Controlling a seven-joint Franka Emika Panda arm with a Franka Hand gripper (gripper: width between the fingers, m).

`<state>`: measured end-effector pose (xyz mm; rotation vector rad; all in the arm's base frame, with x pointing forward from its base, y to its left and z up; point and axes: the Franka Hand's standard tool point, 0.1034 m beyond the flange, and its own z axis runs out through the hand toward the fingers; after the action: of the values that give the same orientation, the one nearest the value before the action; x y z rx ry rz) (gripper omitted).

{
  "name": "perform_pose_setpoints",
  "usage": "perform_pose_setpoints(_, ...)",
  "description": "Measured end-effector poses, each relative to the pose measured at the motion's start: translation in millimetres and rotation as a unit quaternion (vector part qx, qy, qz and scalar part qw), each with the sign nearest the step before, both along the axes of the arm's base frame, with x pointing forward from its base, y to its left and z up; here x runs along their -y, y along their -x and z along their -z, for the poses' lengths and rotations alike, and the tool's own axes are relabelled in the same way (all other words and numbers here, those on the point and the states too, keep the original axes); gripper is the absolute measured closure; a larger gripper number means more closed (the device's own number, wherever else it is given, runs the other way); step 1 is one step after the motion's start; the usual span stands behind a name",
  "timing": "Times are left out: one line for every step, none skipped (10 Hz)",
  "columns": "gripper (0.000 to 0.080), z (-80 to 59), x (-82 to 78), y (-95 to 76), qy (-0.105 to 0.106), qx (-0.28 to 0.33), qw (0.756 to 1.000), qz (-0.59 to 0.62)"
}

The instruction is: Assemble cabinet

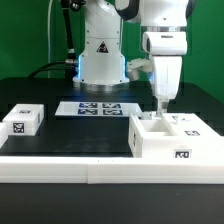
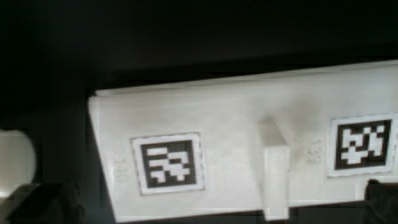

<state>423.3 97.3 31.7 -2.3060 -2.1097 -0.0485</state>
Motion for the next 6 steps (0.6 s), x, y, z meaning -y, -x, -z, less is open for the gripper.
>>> perform_pose_setpoints(0.0002, 3.5, 0.0, 1.3, -0.001, -0.001, 1.0, 0.001)
perform_pose_setpoints(0.0002, 8.4, 1.1, 4.0, -0.002, -0.005, 1.0, 0.002)
perform_pose_setpoints(0.0002, 10.1, 1.1, 5.0, -0.002, -0.007, 1.0, 0.002)
perform_pose_setpoints(0.0002, 11.3, 1.2, 5.9, -0.002, -0.008, 1.0, 0.003)
perform_pose_setpoints(0.0127, 13.3, 0.8, 6.9, -0.003, -0.01, 1.0, 0.003)
perform_pose_setpoints(0.0127, 14.7, 0.5, 7.2, -0.003, -0.012, 1.0, 0.002)
